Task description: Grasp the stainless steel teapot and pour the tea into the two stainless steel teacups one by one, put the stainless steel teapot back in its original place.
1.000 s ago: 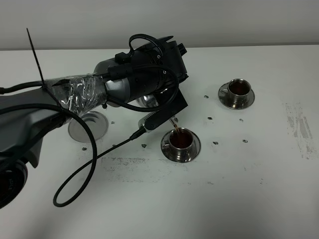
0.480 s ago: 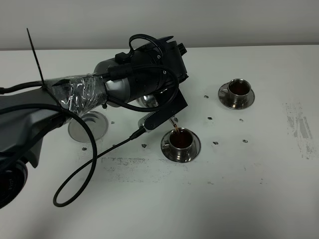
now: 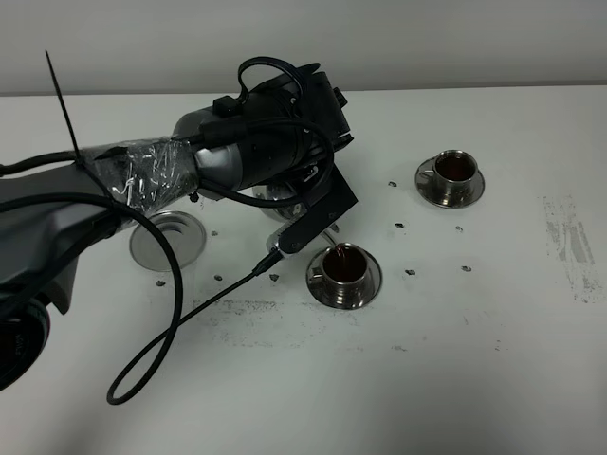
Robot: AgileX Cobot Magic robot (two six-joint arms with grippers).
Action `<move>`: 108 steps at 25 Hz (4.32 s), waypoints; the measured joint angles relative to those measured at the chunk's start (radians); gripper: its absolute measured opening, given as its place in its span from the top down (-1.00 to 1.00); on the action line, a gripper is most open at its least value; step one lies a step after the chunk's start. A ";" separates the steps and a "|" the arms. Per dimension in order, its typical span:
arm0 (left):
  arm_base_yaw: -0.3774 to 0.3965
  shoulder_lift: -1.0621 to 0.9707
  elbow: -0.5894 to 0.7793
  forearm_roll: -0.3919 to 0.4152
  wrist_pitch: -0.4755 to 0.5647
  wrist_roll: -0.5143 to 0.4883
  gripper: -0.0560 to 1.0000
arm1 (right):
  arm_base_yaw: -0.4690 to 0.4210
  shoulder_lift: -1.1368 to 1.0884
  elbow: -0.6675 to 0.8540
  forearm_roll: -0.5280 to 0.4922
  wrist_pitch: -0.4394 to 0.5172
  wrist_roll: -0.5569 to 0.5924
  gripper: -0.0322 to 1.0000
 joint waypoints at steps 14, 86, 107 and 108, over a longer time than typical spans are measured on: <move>0.091 -0.012 0.000 -0.260 0.021 -0.043 0.54 | 0.000 0.000 0.000 0.000 0.000 0.000 0.46; 0.546 -0.390 0.547 -0.675 -0.156 -1.231 0.54 | 0.000 0.000 0.000 0.002 0.000 0.000 0.46; 0.504 -0.280 0.547 -0.695 -0.264 -1.239 0.54 | 0.000 0.000 0.000 0.002 0.000 0.000 0.46; 0.504 -0.272 0.547 -0.695 -0.262 -1.238 0.54 | 0.000 0.000 0.000 0.002 0.000 0.000 0.46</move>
